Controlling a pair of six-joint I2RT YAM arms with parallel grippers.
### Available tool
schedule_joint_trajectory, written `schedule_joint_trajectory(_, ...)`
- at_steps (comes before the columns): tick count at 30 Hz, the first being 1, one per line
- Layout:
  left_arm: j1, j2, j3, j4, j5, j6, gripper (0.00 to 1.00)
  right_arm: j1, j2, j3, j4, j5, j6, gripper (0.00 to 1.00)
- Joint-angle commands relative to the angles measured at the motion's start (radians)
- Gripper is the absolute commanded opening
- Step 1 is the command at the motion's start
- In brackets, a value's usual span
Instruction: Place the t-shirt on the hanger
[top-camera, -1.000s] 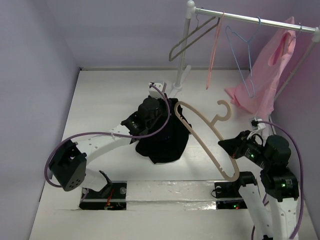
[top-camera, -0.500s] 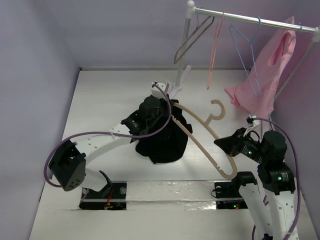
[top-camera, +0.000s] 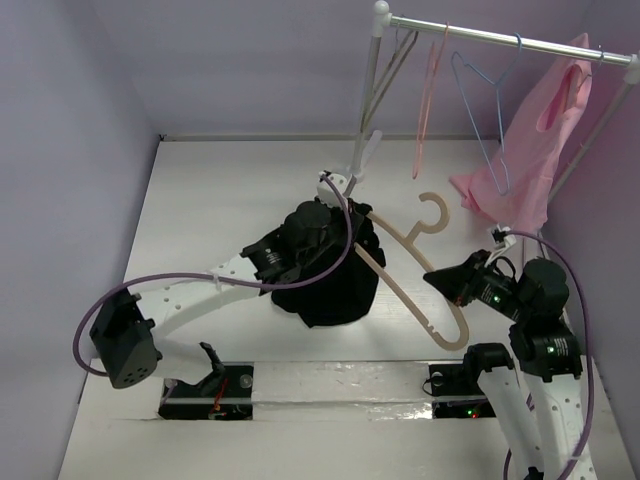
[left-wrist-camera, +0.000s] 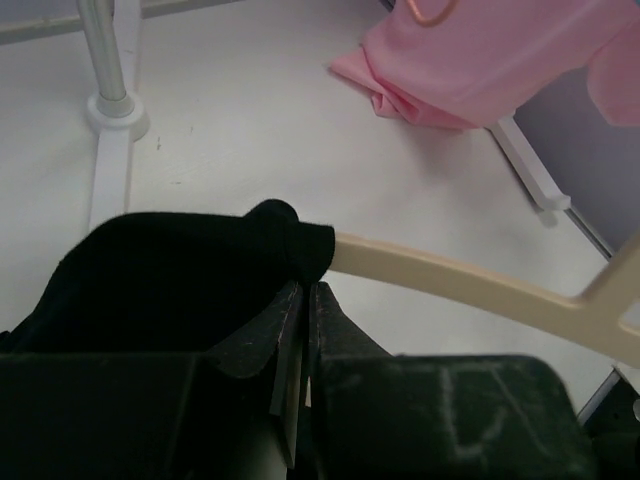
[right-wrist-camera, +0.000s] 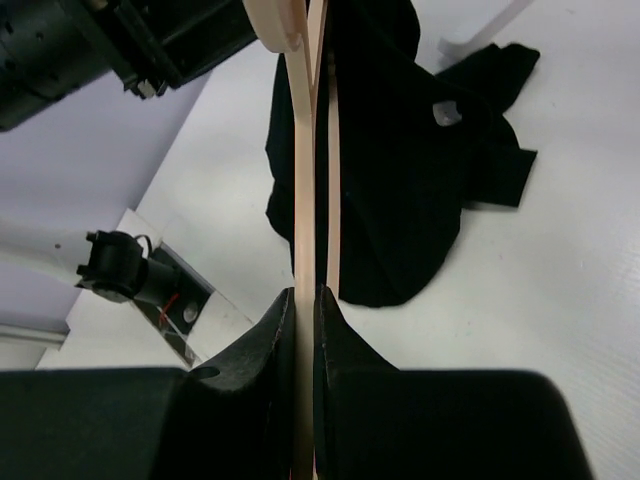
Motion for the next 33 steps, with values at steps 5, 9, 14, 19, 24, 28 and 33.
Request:
schedule_joint_trajectory(5,-0.034,-0.124,0.066,0.006,-0.031,-0.017,0.00,0.033,0.054,-0.015,0.330,0.055,0.086,0.00)
schedule_joint_trajectory(9,-0.074,-0.143,0.090,0.018,-0.033,-0.007,0.00,0.135,0.115,-0.011,0.410,0.112,0.091,0.00)
schedule_joint_trajectory(14,-0.087,-0.150,0.132,0.003,-0.016,0.013,0.00,0.700,0.290,0.024,0.470,0.668,-0.007,0.00)
schedule_joint_trajectory(19,-0.107,-0.227,0.117,-0.035,-0.055,-0.013,0.00,0.870,0.421,0.059,0.697,0.945,-0.062,0.00)
schedule_joint_trajectory(24,-0.107,-0.342,0.051,-0.069,-0.138,-0.054,0.00,0.870,0.435,-0.022,0.946,1.035,-0.067,0.00)
schedule_joint_trajectory(28,-0.116,-0.414,0.029,-0.106,-0.241,-0.057,0.00,0.870,0.409,-0.013,0.961,1.038,-0.085,0.00)
schedule_joint_trajectory(33,-0.116,-0.419,0.049,-0.100,-0.264,-0.031,0.00,0.870,0.323,-0.002,0.886,0.983,-0.067,0.00)
